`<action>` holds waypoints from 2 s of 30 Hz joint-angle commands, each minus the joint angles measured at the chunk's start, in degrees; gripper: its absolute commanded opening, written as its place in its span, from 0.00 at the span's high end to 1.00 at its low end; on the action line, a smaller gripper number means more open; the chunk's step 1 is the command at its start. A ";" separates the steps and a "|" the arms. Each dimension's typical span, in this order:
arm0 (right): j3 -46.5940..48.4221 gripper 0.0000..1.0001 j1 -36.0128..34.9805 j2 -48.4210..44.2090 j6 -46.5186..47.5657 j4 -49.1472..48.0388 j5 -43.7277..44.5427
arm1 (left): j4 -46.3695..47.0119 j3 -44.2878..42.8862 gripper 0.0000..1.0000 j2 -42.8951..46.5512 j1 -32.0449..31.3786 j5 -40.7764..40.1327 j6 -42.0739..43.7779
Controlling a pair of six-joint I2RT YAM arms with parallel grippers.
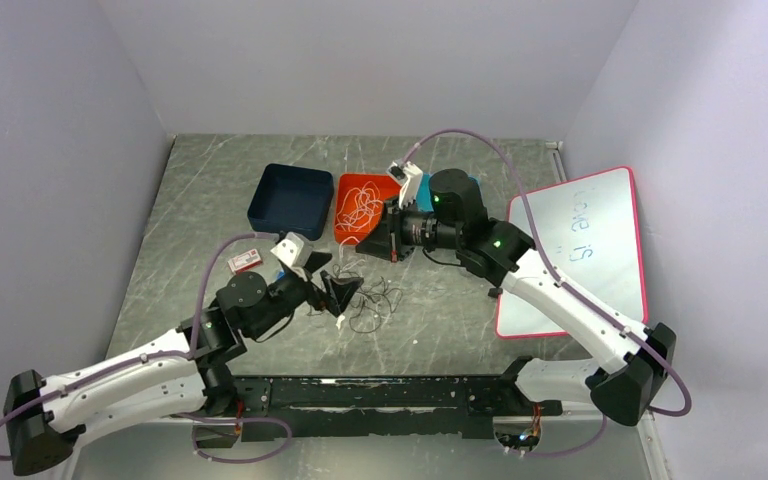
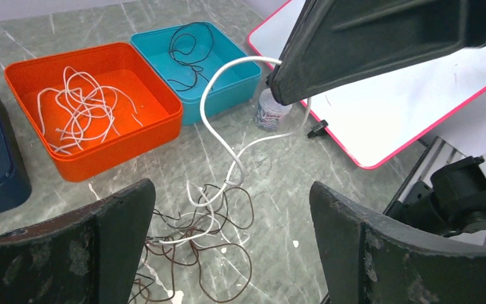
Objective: Untangle the cables
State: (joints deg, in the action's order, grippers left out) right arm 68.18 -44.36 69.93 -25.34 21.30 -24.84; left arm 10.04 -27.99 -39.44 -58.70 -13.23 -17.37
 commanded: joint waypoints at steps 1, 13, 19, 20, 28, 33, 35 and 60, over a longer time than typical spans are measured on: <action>2.95 1.00 -0.43 -0.97 -1.78 1.15 -2.14 | 5.26 -2.30 0.04 -2.83 0.25 0.30 4.52; 5.69 1.00 -0.47 -2.68 -5.67 -0.16 -4.96 | 15.62 0.61 0.01 -10.23 0.65 -4.03 5.90; 8.69 1.00 -0.51 -4.33 -7.63 -0.99 -4.55 | 20.40 5.19 0.02 -13.82 1.42 -1.50 1.81; 9.35 1.00 -0.48 -4.69 -7.81 -0.80 -4.07 | 21.56 6.19 0.02 -14.53 1.47 -1.12 1.19; 12.94 1.00 -0.52 -8.13 -10.42 -2.98 -1.79 | 30.91 11.39 0.03 -23.92 3.19 3.06 -3.09; 15.47 1.00 -0.51 -8.50 -11.13 -4.83 -2.26 | 34.60 11.20 0.05 -31.06 3.30 6.36 -5.36; 17.55 1.00 -0.47 -7.93 -10.69 -4.72 -2.26 | 36.02 11.27 0.06 -33.37 3.33 7.29 -5.97; 45.55 1.00 -0.51 -0.17 -0.27 -1.22 6.61 | 47.19 16.65 0.28 -46.09 3.28 14.59 -12.63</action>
State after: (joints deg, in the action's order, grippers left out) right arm 109.80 -44.49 68.77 -28.49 18.81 -21.26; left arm 53.15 -12.56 -85.30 -55.64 -0.47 -28.80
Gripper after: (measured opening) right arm 0.014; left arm 0.768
